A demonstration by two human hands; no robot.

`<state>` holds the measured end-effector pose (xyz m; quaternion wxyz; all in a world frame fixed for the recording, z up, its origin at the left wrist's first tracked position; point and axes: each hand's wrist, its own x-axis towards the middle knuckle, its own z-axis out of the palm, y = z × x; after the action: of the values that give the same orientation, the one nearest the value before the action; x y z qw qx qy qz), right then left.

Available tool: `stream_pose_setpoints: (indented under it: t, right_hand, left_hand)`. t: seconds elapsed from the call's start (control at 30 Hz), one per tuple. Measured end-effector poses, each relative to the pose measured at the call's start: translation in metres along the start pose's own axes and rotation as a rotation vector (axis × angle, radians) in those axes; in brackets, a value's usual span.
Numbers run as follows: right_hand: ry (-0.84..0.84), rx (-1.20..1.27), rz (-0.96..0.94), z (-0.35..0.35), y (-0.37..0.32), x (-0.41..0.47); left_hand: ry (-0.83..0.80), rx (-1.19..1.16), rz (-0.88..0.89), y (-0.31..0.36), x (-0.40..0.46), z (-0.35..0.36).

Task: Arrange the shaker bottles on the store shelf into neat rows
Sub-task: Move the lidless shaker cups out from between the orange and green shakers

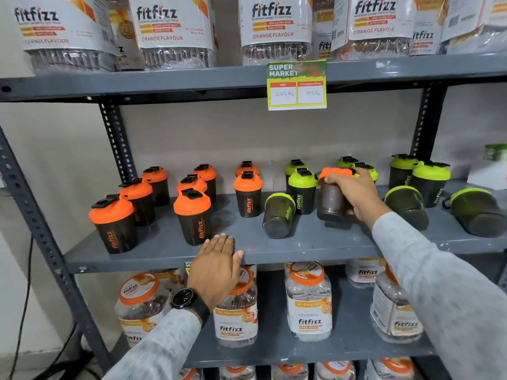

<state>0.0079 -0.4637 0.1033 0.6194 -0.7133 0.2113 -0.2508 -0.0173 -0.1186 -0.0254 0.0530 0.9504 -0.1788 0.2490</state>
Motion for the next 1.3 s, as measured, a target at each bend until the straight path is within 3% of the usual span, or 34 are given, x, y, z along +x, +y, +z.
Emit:
stream_pose_setpoints:
  t: [0.2, 0.43, 0.73, 0.97, 1.13, 1.23, 1.3]
  right_hand:
    - [-0.041, 0.046, -0.231, 0.072, -0.059, -0.068]
    - [-0.03, -0.317, -0.486, 0.15, -0.03, -0.134]
    - [0.023, -0.637, -0.597, 0.18, -0.007, -0.144]
    - [-0.064, -0.665, -0.57, 0.166, -0.013, -0.139]
    - [0.021, -0.434, -0.504, 0.125, -0.026, -0.115]
    - [0.008, -0.491, -0.237, 0.106, -0.015, -0.08]
    - [-0.102, -0.449, 0.019, 0.102, -0.002, -0.064]
  left_hand:
    - [0.008, 0.04, -0.01, -0.009, -0.008, -0.003]
    - [0.012, 0.037, 0.008, -0.009, -0.01, -0.006]
    - [-0.005, 0.026, -0.005, -0.01, -0.009, -0.002]
    - [-0.009, 0.02, -0.003, -0.009, -0.01, -0.002]
    - [0.01, 0.017, -0.013, -0.008, -0.01, -0.001]
    - [0.01, 0.014, -0.021, -0.005, -0.01, -0.001]
    - [0.015, 0.009, -0.029, -0.003, -0.01, -0.002]
